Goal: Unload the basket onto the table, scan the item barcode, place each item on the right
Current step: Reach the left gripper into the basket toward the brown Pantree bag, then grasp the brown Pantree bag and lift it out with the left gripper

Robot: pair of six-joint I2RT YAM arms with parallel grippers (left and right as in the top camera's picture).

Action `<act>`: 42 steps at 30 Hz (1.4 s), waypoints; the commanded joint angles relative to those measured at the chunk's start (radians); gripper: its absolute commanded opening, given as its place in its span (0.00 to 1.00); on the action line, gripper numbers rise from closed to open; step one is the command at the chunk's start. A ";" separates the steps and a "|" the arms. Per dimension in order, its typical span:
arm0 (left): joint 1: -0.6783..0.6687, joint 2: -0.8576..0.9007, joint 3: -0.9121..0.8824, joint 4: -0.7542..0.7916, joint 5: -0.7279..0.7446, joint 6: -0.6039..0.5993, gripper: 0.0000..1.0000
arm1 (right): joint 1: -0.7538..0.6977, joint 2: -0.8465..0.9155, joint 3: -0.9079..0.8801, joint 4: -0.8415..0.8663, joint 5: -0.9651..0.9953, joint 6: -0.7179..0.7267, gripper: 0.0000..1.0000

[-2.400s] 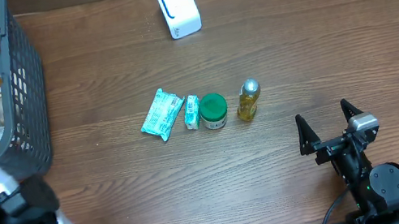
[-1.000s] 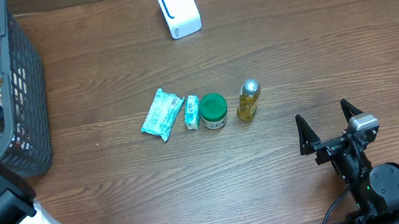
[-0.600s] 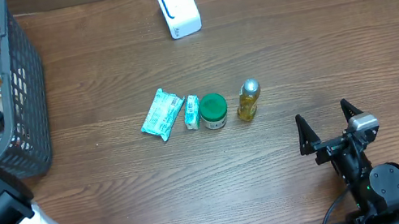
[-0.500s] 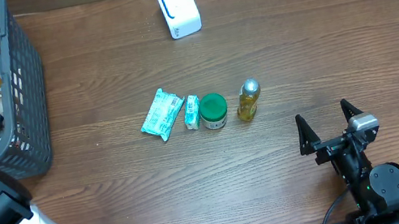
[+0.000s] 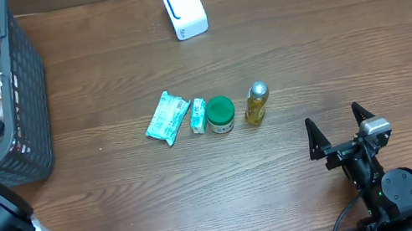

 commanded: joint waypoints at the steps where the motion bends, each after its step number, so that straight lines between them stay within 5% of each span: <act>1: -0.001 0.081 -0.114 0.006 0.016 -0.002 0.96 | -0.003 -0.008 -0.011 0.006 0.005 -0.008 1.00; 9: -0.001 0.071 -0.098 0.008 0.130 0.026 0.43 | -0.003 -0.008 -0.011 0.006 0.005 -0.008 1.00; 16: 0.004 0.001 0.073 -0.134 0.144 0.036 0.08 | -0.003 -0.008 -0.011 0.006 0.005 -0.008 1.00; 33: -0.014 -0.625 0.200 -0.142 0.218 -0.231 0.04 | -0.003 -0.008 -0.011 0.006 0.005 -0.008 1.00; 42: -0.100 -0.792 0.200 -0.319 0.462 -0.309 0.04 | -0.003 -0.008 -0.011 0.006 0.005 -0.008 1.00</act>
